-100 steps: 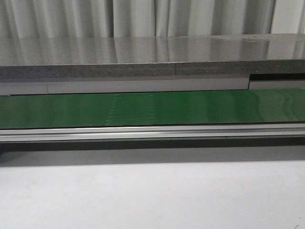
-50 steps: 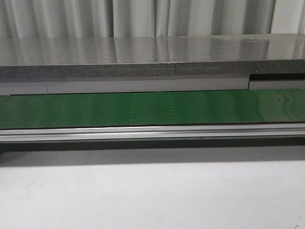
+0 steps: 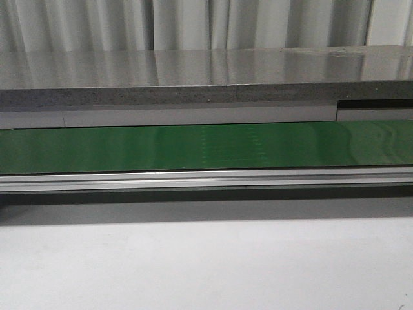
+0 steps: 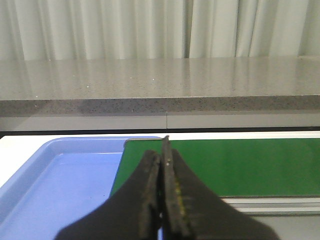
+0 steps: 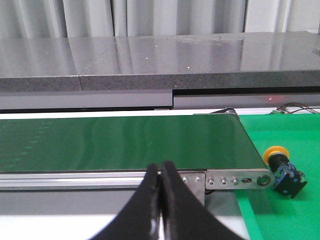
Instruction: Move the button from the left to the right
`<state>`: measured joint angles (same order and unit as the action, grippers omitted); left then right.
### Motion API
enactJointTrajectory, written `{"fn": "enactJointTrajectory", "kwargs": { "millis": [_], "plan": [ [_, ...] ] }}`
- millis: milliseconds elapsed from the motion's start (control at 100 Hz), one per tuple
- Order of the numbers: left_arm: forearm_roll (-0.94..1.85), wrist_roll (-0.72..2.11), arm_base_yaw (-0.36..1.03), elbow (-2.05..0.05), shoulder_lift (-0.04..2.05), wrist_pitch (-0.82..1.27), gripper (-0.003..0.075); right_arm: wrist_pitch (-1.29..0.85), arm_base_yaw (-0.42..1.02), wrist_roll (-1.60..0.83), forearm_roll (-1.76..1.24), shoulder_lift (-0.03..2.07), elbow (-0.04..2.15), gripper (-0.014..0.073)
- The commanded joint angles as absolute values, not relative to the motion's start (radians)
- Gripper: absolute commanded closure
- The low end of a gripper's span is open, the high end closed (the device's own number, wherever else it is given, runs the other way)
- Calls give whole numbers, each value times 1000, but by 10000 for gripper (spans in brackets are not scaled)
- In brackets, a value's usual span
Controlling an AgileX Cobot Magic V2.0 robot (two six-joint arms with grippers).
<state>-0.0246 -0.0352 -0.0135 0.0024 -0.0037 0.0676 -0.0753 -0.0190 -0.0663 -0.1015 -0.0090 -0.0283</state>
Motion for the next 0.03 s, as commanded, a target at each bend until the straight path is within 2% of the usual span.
{"fn": "enactJointTrajectory", "kwargs": {
  "millis": [0, 20],
  "plan": [
    [-17, -45, -7, 48, -34, -16, 741, 12, -18, -68, -88, -29, -11, 662],
    [-17, -45, -7, 48, -34, -16, 741, 12, -18, -68, -88, -29, -11, 662]
  ]
}}
